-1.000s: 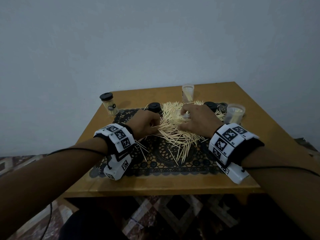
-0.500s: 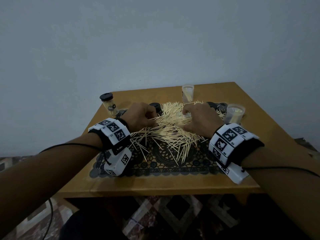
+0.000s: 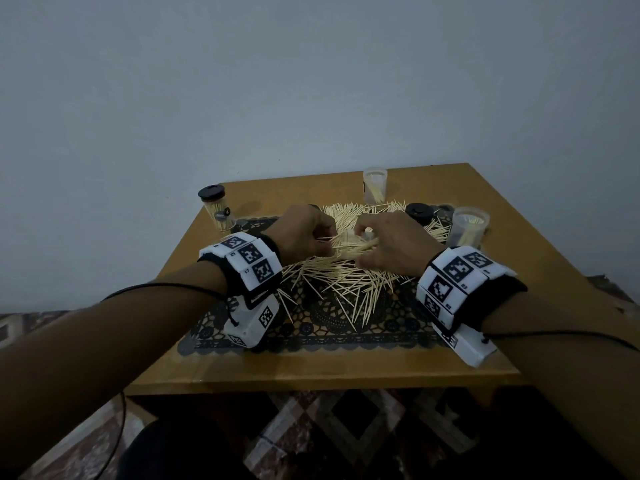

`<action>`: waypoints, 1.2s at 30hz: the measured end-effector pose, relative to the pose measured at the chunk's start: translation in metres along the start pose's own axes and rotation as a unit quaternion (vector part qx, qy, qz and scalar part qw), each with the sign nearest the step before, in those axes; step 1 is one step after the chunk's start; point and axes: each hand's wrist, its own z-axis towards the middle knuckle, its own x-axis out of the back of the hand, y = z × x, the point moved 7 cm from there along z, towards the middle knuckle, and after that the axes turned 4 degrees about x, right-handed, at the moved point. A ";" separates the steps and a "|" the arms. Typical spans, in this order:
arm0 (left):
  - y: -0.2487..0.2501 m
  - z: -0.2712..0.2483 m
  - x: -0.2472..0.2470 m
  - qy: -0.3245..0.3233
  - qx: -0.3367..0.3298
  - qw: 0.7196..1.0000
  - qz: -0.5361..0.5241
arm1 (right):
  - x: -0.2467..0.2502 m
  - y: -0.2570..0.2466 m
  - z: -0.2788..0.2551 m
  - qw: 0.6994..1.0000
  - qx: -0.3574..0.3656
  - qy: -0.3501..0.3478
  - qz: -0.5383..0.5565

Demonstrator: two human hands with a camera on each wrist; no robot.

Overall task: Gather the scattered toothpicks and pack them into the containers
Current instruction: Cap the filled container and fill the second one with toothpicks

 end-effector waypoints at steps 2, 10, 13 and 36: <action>0.004 0.002 -0.002 0.001 -0.009 1.000 0.019 | 0.000 0.000 0.001 1.000 0.005 0.002 0.000; -0.002 0.001 0.005 0.046 0.002 0.992 -0.116 | 0.002 0.003 0.001 1.000 -0.002 0.013 0.015; -0.006 -0.002 0.009 0.064 -0.004 0.994 -0.092 | 0.002 0.004 0.002 1.000 -0.004 0.013 0.020; -0.017 -0.008 0.006 0.152 0.085 0.970 -0.172 | 0.002 0.005 0.002 1.000 -0.006 0.019 0.016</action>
